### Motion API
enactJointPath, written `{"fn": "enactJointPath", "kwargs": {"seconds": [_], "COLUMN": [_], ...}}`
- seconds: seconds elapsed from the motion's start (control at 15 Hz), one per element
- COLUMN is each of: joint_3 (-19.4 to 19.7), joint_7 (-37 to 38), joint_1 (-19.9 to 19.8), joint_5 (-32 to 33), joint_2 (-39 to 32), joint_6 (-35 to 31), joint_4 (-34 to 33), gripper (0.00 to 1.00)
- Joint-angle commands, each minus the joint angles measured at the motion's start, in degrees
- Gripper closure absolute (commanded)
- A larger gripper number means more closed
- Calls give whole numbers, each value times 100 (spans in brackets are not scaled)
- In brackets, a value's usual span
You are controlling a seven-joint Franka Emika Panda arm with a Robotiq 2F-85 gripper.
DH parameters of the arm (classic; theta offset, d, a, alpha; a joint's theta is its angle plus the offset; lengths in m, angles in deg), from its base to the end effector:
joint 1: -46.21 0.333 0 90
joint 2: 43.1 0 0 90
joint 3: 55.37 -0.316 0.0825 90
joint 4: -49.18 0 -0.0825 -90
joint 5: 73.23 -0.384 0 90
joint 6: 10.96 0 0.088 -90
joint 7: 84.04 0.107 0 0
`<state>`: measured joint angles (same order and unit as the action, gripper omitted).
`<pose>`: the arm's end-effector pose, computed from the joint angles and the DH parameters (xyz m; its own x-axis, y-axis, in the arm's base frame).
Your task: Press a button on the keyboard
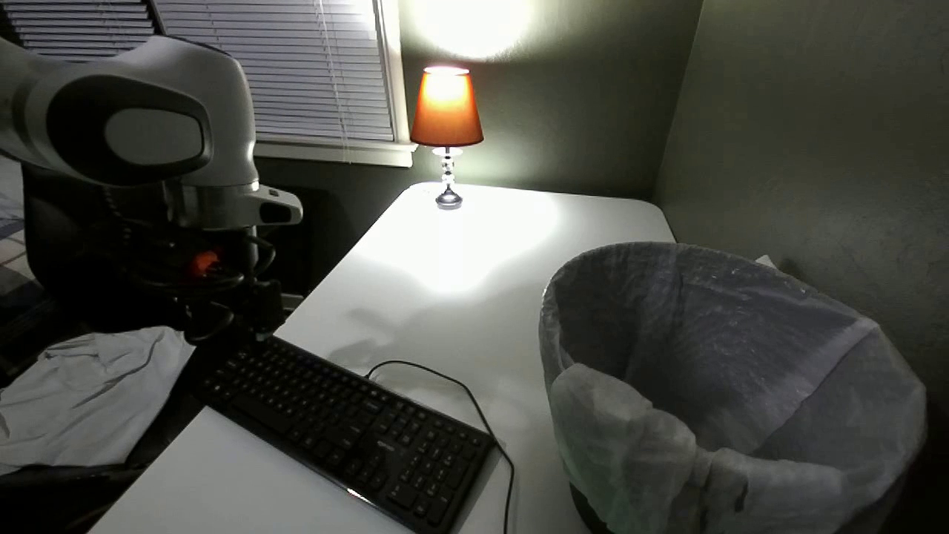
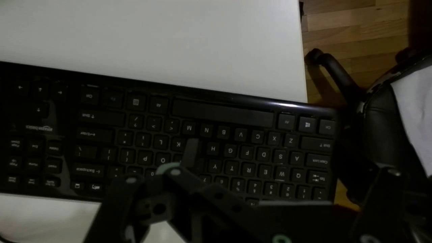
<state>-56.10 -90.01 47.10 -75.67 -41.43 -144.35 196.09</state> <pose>0.4239 0.0127 0.2600 0.9740 0.1023 -0.2021 0.0951 -0.9944 -0.0452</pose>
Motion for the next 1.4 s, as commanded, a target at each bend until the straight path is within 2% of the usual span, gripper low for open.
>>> {"fn": "enactJointPath", "kwargs": {"seconds": [0.0,0.6,0.67,0.73,1.33], "joint_3": [-23,-212,-226,-235,-310], "joint_7": [189,531,547,560,561], "joint_1": [13,166,181,195,263], "joint_5": [146,126,116,115,10], "joint_2": [-81,-664,-741,-825,-1444], "joint_6": [-77,-460,-497,-548,-765], "joint_4": [1,-338,-384,-434,-836], "gripper": [0,0,18,27,95]}}
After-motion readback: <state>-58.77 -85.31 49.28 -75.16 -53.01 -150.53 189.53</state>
